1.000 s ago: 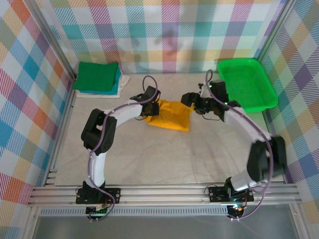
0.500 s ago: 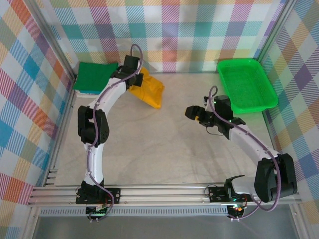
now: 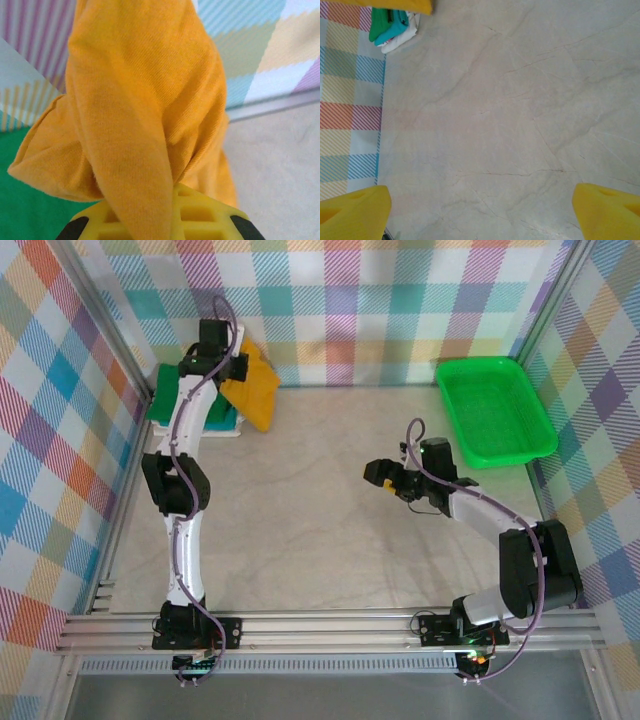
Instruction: Fold and stack the t-shirts
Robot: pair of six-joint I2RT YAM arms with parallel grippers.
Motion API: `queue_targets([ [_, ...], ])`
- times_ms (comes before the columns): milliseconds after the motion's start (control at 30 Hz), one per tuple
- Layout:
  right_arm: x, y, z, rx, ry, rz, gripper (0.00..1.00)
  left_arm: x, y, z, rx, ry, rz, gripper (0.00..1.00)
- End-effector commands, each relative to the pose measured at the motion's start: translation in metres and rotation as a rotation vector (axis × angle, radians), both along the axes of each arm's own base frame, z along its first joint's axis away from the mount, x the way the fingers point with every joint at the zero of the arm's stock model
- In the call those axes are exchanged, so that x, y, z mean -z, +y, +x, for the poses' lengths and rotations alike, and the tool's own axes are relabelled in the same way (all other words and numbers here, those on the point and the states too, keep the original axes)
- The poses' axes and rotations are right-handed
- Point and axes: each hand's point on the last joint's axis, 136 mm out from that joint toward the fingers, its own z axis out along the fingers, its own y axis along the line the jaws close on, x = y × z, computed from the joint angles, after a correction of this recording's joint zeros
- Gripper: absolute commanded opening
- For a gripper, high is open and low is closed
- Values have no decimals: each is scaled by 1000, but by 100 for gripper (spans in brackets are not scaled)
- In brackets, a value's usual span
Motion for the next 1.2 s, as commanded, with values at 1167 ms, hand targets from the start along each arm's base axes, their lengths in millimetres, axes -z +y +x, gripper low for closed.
queue_targets([
  [1167,6,0,3,-5,63,-40,94,77,215,47,-248,-56,-101,0],
])
